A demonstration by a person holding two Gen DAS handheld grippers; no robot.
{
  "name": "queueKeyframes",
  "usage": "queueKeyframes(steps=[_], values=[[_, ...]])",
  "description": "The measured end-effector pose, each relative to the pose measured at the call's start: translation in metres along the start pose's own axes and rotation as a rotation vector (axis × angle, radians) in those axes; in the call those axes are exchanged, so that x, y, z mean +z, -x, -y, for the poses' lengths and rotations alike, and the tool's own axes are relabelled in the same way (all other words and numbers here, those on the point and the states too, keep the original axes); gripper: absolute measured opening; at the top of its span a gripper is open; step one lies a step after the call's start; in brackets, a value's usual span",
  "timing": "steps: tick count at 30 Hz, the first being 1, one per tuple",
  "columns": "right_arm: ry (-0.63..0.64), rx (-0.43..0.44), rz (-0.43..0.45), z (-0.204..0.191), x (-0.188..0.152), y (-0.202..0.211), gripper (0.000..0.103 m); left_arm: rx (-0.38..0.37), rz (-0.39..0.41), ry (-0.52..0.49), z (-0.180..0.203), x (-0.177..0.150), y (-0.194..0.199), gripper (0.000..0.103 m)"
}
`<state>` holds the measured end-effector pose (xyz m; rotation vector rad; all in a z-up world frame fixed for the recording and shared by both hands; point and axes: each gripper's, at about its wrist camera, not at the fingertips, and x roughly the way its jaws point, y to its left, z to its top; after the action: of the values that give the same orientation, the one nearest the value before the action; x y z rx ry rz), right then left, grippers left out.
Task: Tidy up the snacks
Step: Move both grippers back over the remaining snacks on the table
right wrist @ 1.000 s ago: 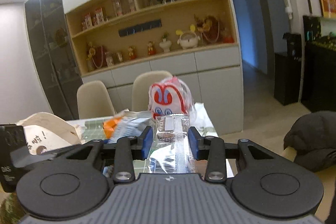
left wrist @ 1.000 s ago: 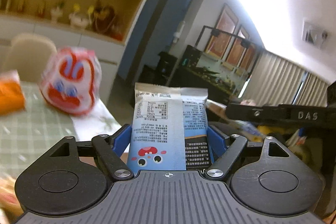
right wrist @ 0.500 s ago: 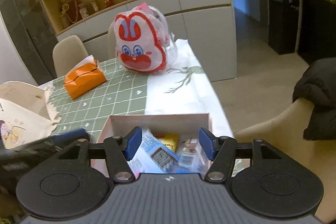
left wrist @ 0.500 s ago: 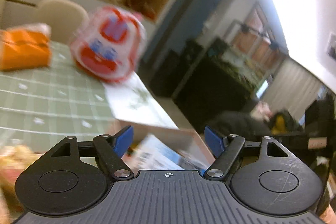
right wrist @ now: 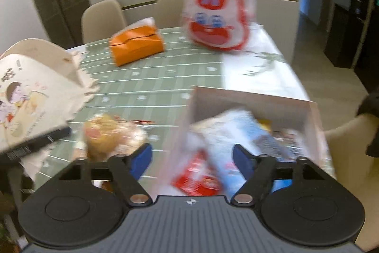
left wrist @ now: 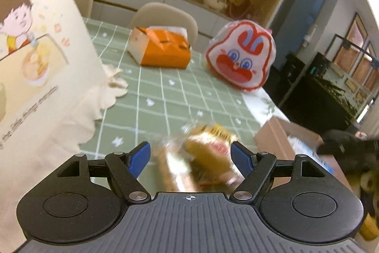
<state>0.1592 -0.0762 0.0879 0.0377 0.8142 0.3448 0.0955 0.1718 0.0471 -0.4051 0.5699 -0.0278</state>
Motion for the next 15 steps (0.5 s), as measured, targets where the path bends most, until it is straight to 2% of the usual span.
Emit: queueKeyframes(steps=[4,7,9,11,15], values=[[-0.007,0.072,-0.048,-0.044,0.016,-0.032,0.082,-0.033,-0.022,0.005,-0.017,-0.004,0.005,0.08],[-0.039,0.091,-0.099,-0.071,0.032,-0.071,0.082,-0.023,-0.066,0.021,-0.025,-0.006,0.004,0.08],[-0.049,0.045,-0.116,-0.085,0.042,-0.098,0.082,-0.01,-0.063,0.029,-0.03,-0.007,0.006,0.08],[-0.051,-0.038,-0.113,-0.093,0.051,-0.125,0.082,-0.006,-0.08,0.051,-0.035,-0.007,0.005,0.08],[-0.108,-0.122,-0.143,-0.084,0.06,-0.164,0.082,-0.04,-0.092,0.119,-0.048,-0.002,0.009,0.079]])
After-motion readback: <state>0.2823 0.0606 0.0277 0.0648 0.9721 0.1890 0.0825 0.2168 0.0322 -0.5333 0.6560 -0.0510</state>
